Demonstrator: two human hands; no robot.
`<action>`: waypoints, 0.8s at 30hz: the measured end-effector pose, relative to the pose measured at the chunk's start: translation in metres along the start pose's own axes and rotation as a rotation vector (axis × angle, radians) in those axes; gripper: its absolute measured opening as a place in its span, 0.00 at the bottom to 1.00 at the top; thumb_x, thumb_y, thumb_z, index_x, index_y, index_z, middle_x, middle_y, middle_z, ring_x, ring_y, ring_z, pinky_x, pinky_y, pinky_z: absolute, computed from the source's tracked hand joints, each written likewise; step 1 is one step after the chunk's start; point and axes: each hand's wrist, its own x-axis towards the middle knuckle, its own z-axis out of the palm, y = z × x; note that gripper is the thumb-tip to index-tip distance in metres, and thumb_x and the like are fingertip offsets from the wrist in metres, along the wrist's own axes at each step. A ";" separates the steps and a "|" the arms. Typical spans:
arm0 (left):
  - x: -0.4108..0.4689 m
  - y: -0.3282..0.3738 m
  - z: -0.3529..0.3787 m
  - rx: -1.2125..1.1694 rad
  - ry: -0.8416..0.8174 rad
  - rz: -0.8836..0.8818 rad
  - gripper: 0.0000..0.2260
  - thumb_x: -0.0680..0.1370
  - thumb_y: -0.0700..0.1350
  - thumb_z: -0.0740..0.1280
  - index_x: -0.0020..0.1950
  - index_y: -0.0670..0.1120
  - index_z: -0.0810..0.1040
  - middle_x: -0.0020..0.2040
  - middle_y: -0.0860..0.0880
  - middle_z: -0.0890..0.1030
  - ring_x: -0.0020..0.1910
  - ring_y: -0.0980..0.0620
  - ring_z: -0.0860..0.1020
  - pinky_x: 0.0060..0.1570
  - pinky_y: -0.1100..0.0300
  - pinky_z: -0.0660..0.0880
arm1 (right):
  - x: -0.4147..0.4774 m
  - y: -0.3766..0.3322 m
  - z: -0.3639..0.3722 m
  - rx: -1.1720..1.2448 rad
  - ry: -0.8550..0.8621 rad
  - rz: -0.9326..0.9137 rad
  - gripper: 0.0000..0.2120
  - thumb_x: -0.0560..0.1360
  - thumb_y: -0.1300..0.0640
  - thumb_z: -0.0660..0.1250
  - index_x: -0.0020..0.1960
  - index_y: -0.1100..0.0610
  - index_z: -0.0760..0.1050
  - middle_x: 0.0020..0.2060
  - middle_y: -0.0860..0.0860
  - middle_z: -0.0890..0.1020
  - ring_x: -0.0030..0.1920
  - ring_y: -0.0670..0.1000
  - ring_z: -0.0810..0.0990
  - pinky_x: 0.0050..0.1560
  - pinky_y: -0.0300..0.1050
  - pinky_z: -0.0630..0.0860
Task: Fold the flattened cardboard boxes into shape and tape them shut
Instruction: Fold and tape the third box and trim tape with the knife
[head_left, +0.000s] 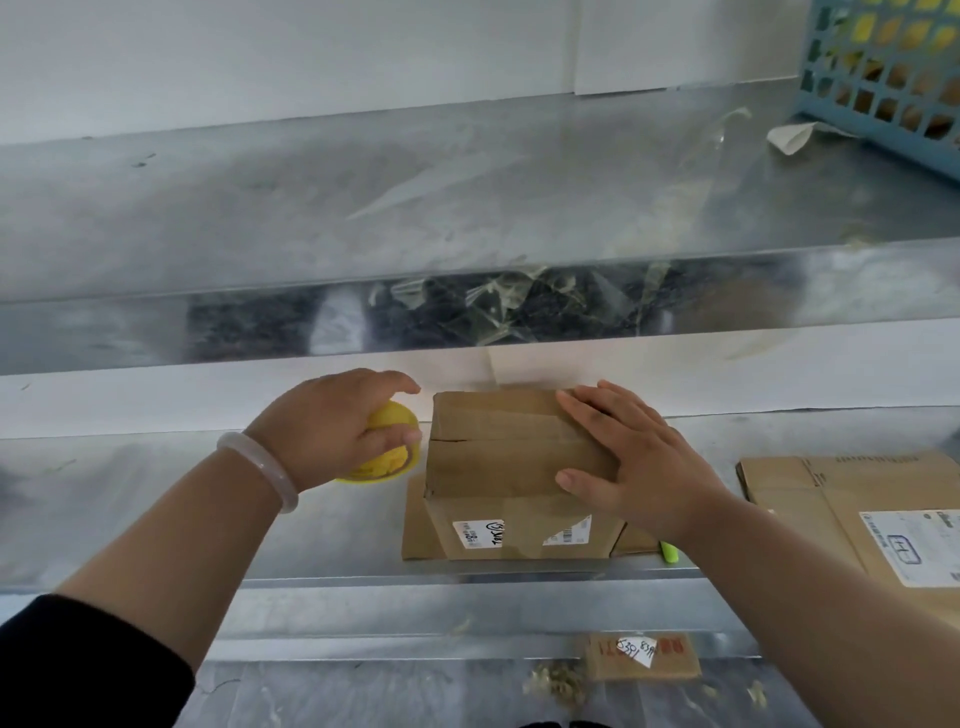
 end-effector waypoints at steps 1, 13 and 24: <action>-0.001 -0.003 0.005 -0.073 0.015 0.009 0.31 0.72 0.72 0.47 0.64 0.55 0.70 0.45 0.61 0.74 0.44 0.55 0.75 0.45 0.58 0.68 | 0.000 0.000 0.000 -0.004 -0.003 0.002 0.42 0.65 0.23 0.47 0.77 0.34 0.48 0.76 0.34 0.51 0.76 0.38 0.42 0.78 0.45 0.45; -0.002 -0.021 0.044 -0.145 0.033 0.003 0.18 0.75 0.63 0.50 0.52 0.54 0.71 0.42 0.56 0.74 0.38 0.56 0.73 0.37 0.63 0.66 | 0.001 0.000 -0.001 -0.055 -0.018 -0.008 0.37 0.66 0.24 0.45 0.75 0.30 0.48 0.77 0.37 0.52 0.77 0.41 0.42 0.78 0.48 0.46; 0.002 -0.006 0.065 -0.203 0.032 -0.042 0.03 0.80 0.50 0.61 0.50 0.52 0.71 0.43 0.52 0.77 0.40 0.51 0.75 0.41 0.58 0.73 | 0.001 -0.009 -0.008 -0.323 -0.096 -0.083 0.41 0.69 0.27 0.27 0.78 0.38 0.47 0.79 0.40 0.44 0.77 0.43 0.36 0.76 0.49 0.31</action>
